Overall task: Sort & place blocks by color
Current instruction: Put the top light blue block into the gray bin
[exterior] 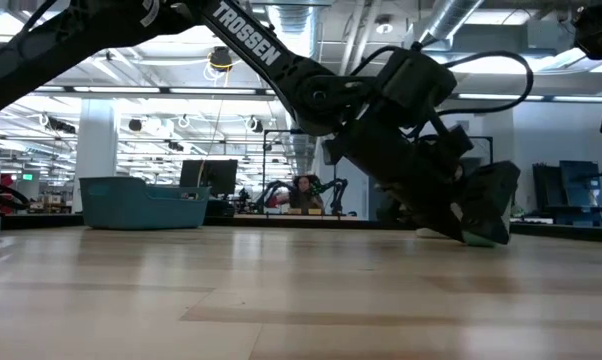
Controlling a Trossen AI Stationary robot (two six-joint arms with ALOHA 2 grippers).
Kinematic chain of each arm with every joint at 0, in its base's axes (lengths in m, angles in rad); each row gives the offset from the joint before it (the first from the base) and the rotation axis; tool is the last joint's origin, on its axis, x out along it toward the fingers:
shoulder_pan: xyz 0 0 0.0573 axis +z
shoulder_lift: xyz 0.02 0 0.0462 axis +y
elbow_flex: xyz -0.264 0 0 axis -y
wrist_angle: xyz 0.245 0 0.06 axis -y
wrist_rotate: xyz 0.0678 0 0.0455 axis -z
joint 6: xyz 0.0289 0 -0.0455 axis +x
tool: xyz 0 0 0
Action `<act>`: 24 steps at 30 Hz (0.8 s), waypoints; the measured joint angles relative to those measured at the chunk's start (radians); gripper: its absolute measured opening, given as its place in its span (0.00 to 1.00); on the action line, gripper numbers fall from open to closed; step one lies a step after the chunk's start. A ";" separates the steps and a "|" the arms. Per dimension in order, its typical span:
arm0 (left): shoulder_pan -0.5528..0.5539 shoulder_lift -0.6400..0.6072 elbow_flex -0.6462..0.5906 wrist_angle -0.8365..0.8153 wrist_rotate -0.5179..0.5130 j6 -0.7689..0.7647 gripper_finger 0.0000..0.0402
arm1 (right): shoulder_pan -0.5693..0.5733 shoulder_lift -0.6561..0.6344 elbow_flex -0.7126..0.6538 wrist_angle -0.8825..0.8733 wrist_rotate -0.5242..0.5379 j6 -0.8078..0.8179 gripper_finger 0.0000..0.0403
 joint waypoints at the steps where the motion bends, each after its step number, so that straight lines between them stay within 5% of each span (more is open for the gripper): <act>1: 0.000 0.000 0.000 -0.003 -0.003 0.000 0.63 | 0.000 0.000 0.000 0.000 0.000 0.000 0.58; 15: 0.005 -0.003 0.000 -0.051 -0.014 -0.001 0.26 | 0.000 0.000 0.000 -0.026 0.007 -0.001 0.58; 24: 0.004 -0.022 -0.002 -0.081 0.004 0.047 0.29 | 0.000 0.000 0.000 -0.026 0.030 0.000 0.58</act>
